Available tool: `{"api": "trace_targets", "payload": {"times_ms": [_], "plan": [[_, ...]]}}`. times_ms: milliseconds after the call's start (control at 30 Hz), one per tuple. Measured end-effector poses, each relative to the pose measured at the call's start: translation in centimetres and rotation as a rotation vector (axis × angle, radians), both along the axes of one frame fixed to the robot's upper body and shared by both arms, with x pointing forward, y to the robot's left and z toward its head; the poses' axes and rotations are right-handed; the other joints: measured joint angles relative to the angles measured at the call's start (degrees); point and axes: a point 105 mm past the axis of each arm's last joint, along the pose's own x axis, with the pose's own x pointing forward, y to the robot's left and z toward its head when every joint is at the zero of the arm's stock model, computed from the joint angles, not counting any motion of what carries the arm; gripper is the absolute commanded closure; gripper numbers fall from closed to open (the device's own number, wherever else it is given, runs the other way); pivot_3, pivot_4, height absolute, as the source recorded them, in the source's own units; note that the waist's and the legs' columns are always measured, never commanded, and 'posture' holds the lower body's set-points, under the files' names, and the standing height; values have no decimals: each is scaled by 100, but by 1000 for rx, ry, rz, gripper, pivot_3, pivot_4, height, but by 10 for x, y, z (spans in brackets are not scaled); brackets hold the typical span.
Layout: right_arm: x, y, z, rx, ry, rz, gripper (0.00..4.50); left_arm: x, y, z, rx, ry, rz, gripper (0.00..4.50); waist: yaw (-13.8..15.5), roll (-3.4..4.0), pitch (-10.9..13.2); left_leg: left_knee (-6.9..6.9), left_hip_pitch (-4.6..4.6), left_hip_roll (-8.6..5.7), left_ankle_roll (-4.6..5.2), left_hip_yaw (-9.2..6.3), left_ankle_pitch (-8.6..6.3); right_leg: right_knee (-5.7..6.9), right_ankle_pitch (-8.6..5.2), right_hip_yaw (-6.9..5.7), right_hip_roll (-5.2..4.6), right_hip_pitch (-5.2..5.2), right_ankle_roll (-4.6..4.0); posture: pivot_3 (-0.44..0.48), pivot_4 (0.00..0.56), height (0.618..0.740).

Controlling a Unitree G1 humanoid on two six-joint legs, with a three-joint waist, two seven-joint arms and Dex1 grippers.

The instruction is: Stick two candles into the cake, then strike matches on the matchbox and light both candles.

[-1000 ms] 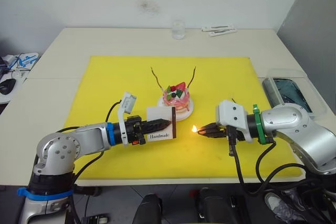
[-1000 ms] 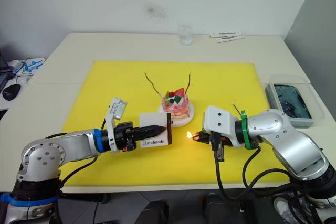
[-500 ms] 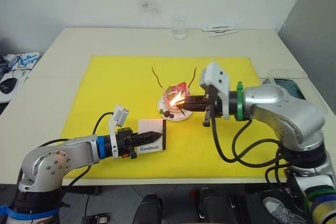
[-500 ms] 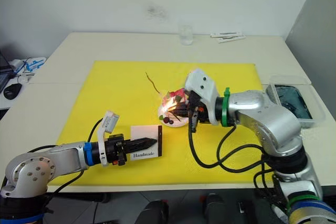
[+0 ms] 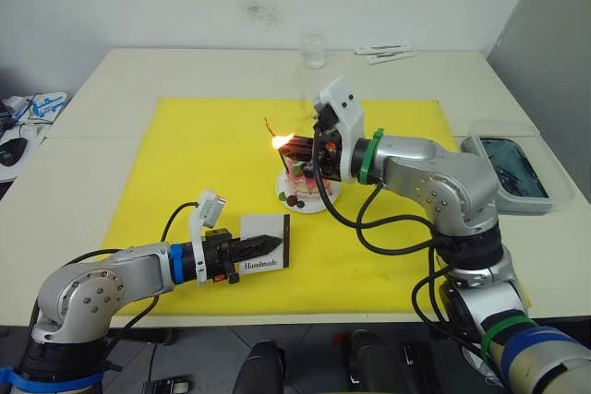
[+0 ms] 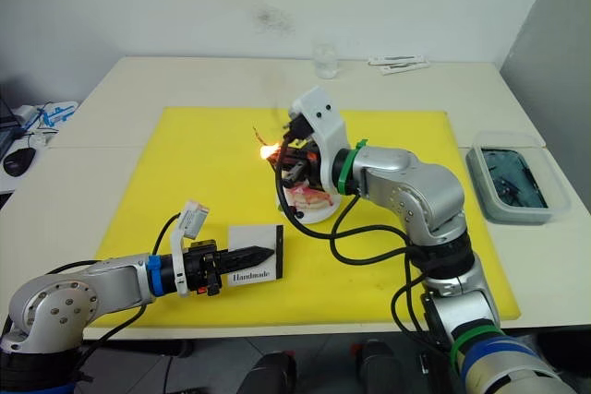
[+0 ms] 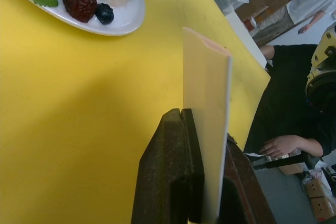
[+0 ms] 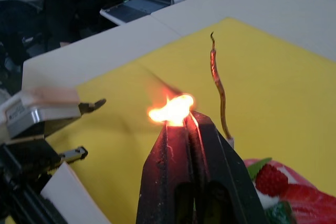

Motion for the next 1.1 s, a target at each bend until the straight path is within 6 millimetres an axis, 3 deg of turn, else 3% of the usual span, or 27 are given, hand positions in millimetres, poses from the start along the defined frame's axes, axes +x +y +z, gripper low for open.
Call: {"api": "trace_targets", "payload": {"times_ms": [267, 1100], "plan": [[6, 6, 13, 53, 14, -30, 4484, 0, 0, 0, -2, 0, 1, 4500, -8, 2, 1, -5, 1, 0, 1, 0, 0, -1, -1, -1, 0, -1, -4, 0, 150, 740], [10, 17, 6, 140, 229, -104, 4484, 1, -4, 0, -23, -7, 1, 4500, -36, 4, 2, -8, 0, 1, 1, 0, 0, -1, -2, -2, 0, -3, -4, 0, 150, 740]]}}
